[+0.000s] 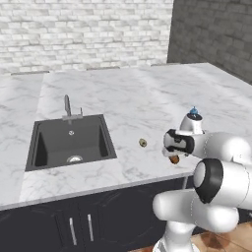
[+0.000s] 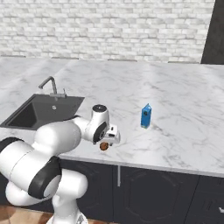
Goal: Gather the eggs and milk located in the vicinity of the sink area and place them right next to the bowl.
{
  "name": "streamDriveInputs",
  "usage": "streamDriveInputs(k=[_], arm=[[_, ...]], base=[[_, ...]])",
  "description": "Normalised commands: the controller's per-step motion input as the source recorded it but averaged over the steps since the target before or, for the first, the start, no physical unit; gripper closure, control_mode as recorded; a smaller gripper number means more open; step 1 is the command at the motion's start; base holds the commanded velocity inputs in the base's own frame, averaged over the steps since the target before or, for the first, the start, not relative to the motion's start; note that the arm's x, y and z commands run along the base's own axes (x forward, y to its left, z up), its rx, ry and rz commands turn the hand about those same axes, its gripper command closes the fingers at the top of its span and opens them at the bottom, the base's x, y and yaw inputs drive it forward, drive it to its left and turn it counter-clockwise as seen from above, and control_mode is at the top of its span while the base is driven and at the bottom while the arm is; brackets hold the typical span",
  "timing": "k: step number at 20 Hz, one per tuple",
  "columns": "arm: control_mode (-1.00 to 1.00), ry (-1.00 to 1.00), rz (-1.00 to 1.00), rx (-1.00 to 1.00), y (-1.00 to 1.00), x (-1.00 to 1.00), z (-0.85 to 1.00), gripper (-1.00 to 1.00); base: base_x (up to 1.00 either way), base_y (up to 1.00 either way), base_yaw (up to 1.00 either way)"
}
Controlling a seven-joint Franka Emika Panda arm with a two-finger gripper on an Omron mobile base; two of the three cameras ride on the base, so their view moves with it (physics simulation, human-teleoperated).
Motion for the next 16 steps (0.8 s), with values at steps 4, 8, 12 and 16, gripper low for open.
streamDriveInputs(k=[4, 8, 12, 16], arm=[[-1.00, 0.00, 0.00, 0.00, 0.00, 0.21, -0.24, -1.00], [-1.00, 0.00, 0.00, 0.00, 0.00, 0.19, -0.21, -1.00], [-1.00, 0.00, 0.00, 0.00, 0.00, 0.11, -0.23, -1.00], [-1.00, 0.00, 0.00, 0.00, 0.00, 0.08, -0.26, -1.00]], base=[[0.00, 0.00, 0.00], [0.00, 0.00, 0.00], [0.00, 0.00, 0.00], [0.00, 0.00, 0.00]])
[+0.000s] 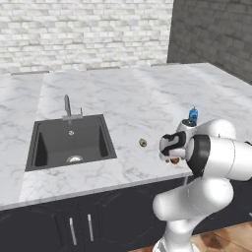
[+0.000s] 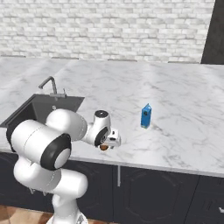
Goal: Gather the eggs and milk located in the vicinity of the sink area and place them right next to the bowl.
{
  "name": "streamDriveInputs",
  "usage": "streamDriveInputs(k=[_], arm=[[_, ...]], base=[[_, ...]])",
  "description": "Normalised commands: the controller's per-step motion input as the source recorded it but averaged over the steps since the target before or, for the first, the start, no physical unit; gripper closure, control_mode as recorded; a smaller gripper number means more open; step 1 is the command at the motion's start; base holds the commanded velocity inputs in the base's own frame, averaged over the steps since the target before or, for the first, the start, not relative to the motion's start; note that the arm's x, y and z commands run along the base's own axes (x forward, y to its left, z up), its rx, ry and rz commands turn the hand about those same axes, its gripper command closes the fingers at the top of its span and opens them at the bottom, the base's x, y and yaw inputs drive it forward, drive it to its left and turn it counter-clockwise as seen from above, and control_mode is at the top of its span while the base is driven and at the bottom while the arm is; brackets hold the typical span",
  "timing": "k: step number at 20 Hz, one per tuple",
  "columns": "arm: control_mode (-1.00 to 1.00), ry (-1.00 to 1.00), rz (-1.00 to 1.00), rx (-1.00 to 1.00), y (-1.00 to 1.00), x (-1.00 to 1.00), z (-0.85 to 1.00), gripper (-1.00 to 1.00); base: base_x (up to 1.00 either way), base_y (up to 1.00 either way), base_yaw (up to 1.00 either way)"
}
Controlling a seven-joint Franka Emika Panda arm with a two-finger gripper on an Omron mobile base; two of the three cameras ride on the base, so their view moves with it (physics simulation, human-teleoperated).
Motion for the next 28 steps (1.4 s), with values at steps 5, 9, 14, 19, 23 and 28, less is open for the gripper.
streamDriveInputs(k=[5, 9, 14, 19, 23, 28], arm=[[-1.00, 0.00, 0.00, 0.00, 0.00, 0.02, -0.30, 1.00], [-1.00, 0.00, 0.00, 0.00, 0.00, 0.00, -0.11, 1.00], [-1.00, -0.04, 0.04, 0.00, 0.02, -0.10, 0.06, 1.00], [-1.00, -0.38, 0.09, 0.00, 0.00, -0.31, 0.82, 1.00], [-1.00, -0.42, 0.17, 0.00, 0.18, -0.45, 0.75, 1.00], [-1.00, -0.39, 0.14, -0.07, 0.19, -0.70, 0.35, 1.00]], base=[[0.00, 0.00, 0.00], [0.00, 0.00, 0.00], [0.00, 0.00, 0.00], [0.00, 0.00, 0.00], [0.00, 0.00, 0.00], [0.00, 0.00, 0.00]])
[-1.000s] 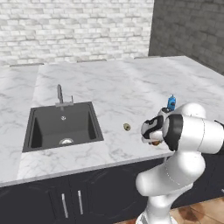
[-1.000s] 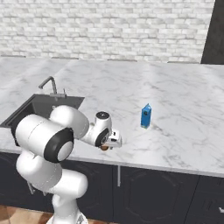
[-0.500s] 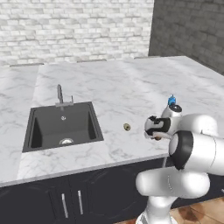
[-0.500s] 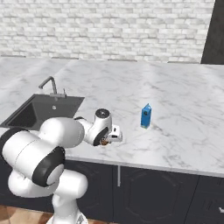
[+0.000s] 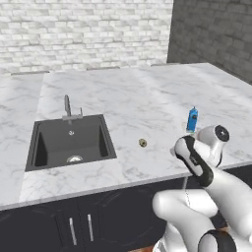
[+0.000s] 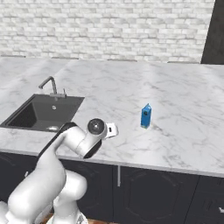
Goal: Gather the eggs and milk located in the vicinity of the sink area and place them right next to the bowl.
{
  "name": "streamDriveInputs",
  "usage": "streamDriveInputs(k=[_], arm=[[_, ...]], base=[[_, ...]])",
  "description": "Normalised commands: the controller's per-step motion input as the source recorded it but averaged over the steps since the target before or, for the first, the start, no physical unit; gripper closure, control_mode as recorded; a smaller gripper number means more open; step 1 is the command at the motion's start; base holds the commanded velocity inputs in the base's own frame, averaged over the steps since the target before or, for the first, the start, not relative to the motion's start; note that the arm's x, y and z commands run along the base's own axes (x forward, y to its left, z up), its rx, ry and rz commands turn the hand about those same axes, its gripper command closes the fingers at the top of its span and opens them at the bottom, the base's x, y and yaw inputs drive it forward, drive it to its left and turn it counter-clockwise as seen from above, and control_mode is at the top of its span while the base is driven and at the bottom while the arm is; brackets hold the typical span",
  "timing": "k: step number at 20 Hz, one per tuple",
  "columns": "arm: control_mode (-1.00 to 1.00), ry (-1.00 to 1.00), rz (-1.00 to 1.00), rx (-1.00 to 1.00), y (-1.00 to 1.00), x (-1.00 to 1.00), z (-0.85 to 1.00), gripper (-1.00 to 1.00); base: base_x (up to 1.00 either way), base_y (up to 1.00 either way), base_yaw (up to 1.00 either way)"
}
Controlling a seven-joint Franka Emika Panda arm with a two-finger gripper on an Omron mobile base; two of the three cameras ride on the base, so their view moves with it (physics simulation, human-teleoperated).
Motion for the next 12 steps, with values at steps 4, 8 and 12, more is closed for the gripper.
streamDriveInputs(k=[4, 8, 12], arm=[[-1.00, -0.32, 0.10, -0.07, 0.13, -0.61, 0.24, 1.00], [-1.00, -0.11, 0.03, -0.02, 0.03, -0.18, 0.04, 1.00], [1.00, 0.00, 0.00, 0.00, 0.00, 0.00, 0.00, 1.00]], base=[[0.00, 0.00, 0.00], [0.00, 0.00, 0.00], [-0.01, 0.00, 0.01]])
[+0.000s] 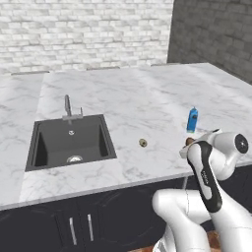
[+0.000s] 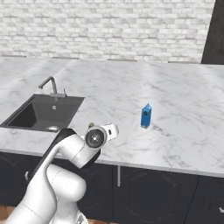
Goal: Gather the eggs and milk located in the vicinity of the sink area and place them right next to the bowl.
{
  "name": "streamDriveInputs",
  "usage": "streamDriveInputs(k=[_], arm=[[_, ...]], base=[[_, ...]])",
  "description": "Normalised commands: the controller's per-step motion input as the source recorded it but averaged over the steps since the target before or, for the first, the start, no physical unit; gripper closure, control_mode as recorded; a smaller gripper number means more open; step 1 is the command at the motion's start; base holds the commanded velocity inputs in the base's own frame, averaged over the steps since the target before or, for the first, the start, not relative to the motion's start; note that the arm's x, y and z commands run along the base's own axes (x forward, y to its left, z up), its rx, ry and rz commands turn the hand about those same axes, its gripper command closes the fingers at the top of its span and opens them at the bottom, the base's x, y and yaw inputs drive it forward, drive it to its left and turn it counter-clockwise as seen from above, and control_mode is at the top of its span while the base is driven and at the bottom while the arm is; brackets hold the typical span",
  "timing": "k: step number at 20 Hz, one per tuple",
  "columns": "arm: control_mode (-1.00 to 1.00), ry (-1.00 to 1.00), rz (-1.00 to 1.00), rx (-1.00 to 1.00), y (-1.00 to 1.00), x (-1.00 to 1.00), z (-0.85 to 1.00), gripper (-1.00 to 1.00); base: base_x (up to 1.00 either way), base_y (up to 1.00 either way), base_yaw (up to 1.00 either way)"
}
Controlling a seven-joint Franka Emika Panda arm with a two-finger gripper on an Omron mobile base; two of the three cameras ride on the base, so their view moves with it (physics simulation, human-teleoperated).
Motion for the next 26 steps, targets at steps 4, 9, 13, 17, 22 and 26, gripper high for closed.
streamDriveInputs(k=[4, 9, 13, 17, 22, 26], arm=[[1.00, 0.00, 0.00, 0.00, 0.00, 0.00, 0.00, 1.00], [1.00, 0.00, 0.00, 0.00, 0.00, 0.00, 0.00, 1.00], [1.00, 0.00, 0.00, 0.00, 0.00, 0.00, 0.00, 1.00], [1.00, 0.00, 0.00, 0.00, 0.00, 0.00, 0.00, 1.00], [1.00, 0.00, 0.00, 0.00, 0.00, 0.00, 0.00, 1.00], [1.00, 0.00, 0.00, 0.00, 0.00, 0.00, 0.00, 1.00]], base=[[-0.50, 0.00, 0.13], [-0.72, 0.04, 0.22], [-0.12, 0.52, 0.23], [0.00, 0.99, 0.19], [0.01, 1.00, 0.11], [0.08, 1.00, 0.07]])
